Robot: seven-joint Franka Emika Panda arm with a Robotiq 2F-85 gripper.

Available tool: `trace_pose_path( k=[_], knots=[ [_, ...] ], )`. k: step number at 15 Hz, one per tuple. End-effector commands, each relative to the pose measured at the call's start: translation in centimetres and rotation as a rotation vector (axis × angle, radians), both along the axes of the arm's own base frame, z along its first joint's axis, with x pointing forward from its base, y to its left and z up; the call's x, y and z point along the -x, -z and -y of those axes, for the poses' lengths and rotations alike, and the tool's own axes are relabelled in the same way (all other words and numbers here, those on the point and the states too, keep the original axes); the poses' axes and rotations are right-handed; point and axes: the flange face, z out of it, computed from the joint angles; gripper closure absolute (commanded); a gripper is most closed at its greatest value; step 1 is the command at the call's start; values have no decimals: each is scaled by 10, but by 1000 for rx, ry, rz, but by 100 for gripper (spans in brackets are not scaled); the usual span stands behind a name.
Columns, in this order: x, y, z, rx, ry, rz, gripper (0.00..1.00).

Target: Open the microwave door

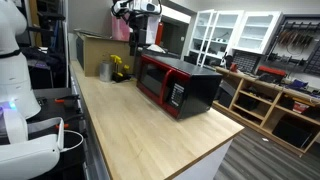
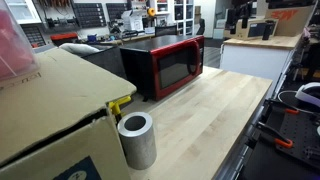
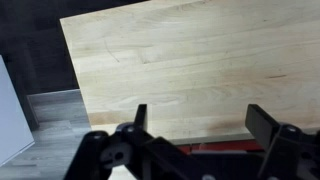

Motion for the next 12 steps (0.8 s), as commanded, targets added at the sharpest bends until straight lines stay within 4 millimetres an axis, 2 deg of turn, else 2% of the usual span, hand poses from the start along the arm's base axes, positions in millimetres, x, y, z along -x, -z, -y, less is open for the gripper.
trace_pose_path(
  k=[1,12],
  knots=[
    [0,0,0,0,0,0,0],
    [-1,-1,4,12,-4,1,0]
  ],
)
